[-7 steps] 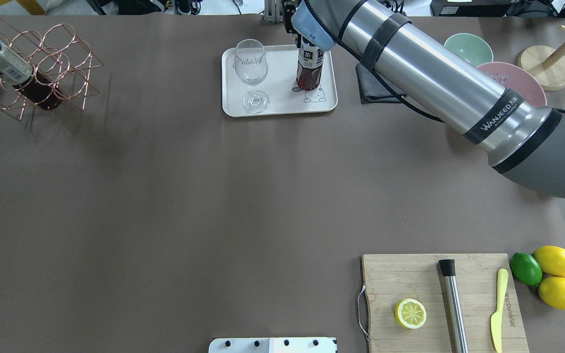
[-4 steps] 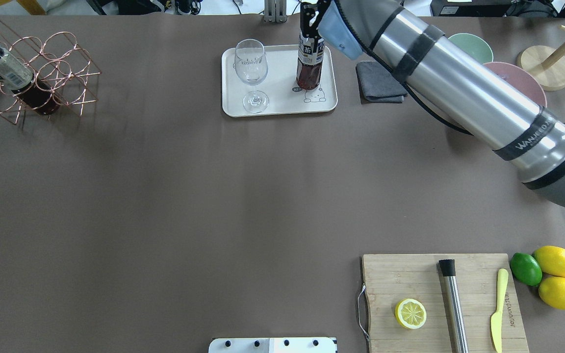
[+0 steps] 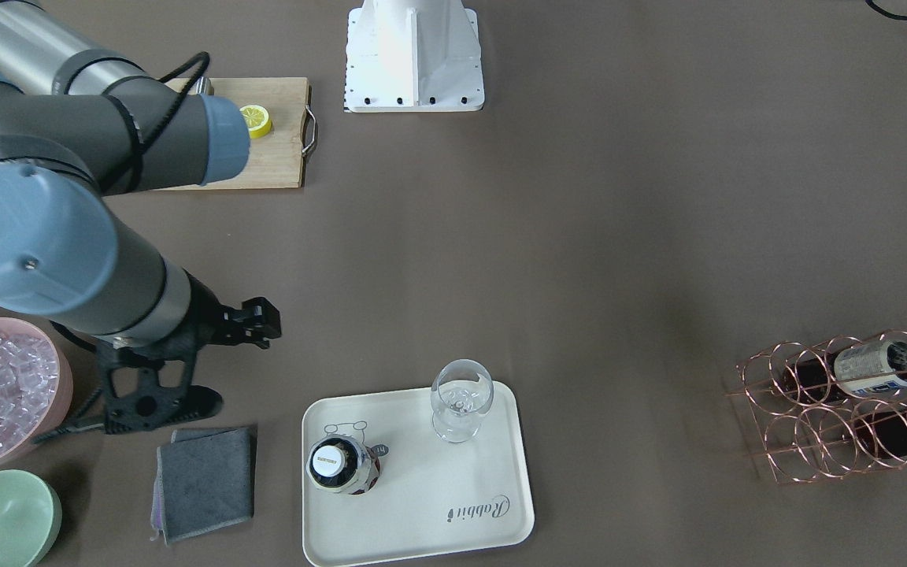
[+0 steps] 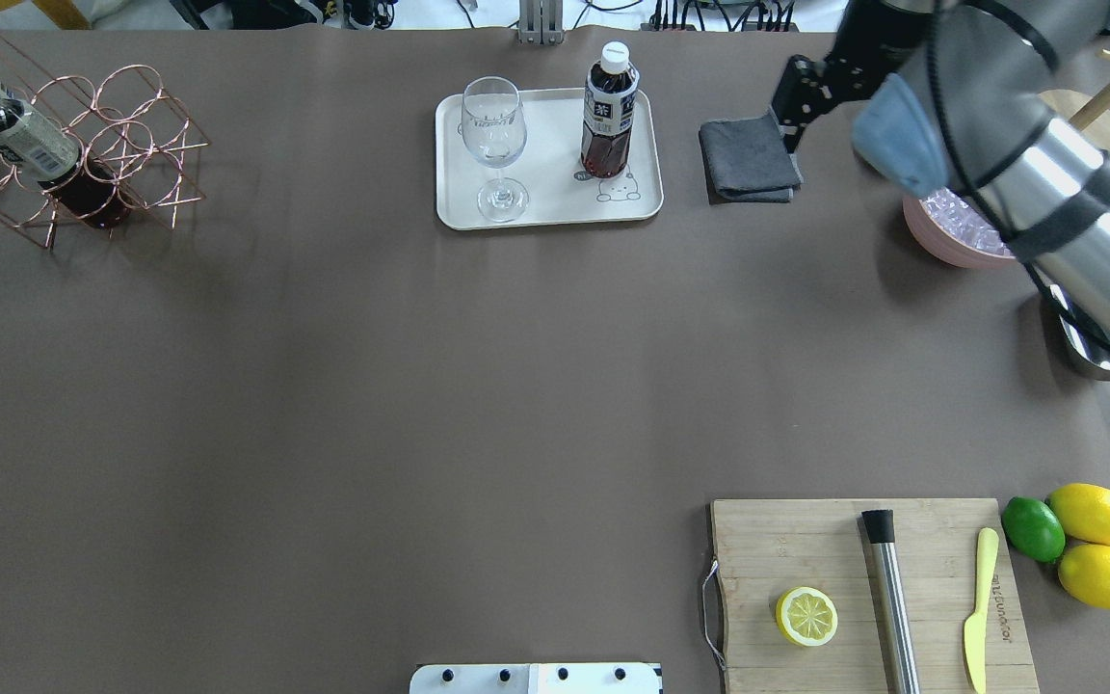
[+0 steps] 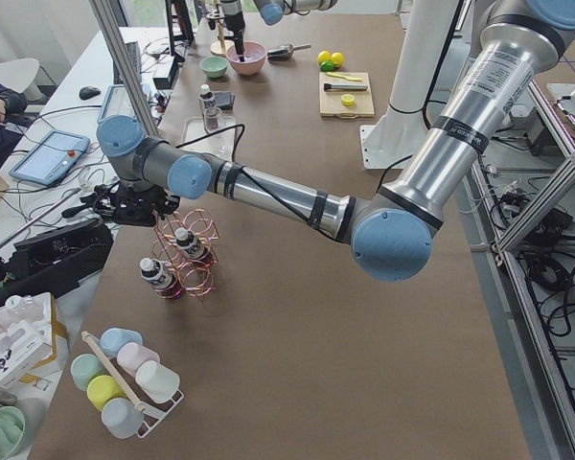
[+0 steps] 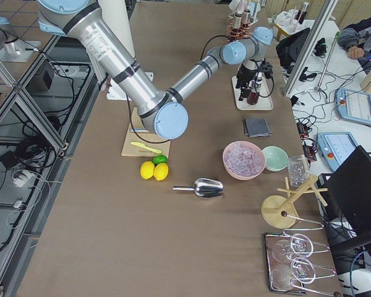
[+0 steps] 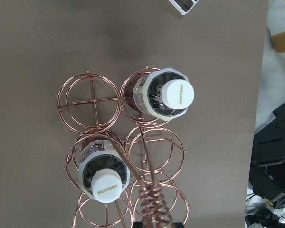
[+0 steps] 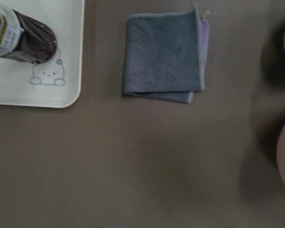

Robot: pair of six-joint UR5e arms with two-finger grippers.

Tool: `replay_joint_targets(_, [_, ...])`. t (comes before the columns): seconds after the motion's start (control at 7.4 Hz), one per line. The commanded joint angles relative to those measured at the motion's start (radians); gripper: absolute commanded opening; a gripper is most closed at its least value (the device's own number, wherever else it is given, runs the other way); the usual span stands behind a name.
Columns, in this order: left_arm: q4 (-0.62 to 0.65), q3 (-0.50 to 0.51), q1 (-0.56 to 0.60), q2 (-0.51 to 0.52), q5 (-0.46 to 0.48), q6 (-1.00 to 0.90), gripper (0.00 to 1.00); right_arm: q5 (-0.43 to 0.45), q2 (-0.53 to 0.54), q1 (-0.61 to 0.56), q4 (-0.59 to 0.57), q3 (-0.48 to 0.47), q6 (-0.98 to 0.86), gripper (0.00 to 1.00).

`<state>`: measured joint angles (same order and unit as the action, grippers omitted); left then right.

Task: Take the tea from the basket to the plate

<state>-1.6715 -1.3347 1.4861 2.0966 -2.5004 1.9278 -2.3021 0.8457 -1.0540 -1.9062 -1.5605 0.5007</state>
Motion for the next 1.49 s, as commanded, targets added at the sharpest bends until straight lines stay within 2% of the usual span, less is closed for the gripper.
replay_joint_targets(0.0, [-0.007,0.003,-0.001,0.000,0.000,0.008,0.00,0.000,0.298,-0.113,-0.094,-0.287,-0.126,0.90])
replay_joint_targets(0.27, [-0.007,0.000,-0.009,0.002,0.000,0.013,0.00,-0.013,0.479,-0.222,-0.122,-0.358,-0.300,0.92])
replay_joint_targets(0.68, [-0.002,-0.001,-0.016,0.011,0.002,0.016,0.00,-0.027,0.686,-0.391,-0.120,-0.324,-0.613,0.98])
replay_joint_targets(0.81, [-0.007,0.000,-0.018,0.014,0.002,0.035,0.29,-0.022,0.731,-0.426,-0.097,-0.285,-0.716,0.98])
replay_joint_targets(1.08, [-0.007,-0.003,-0.018,0.016,0.005,0.037,0.56,-0.017,0.751,-0.477,-0.091,-0.231,-0.828,0.99])
replay_joint_targets(1.22, [-0.008,-0.004,-0.018,0.016,0.005,0.037,0.74,-0.014,0.759,-0.494,-0.088,-0.204,-0.855,0.99])
replay_joint_targets(1.35, [-0.008,-0.006,-0.018,0.016,0.005,0.030,0.97,0.050,0.759,-0.495,-0.036,-0.211,-0.847,0.99])
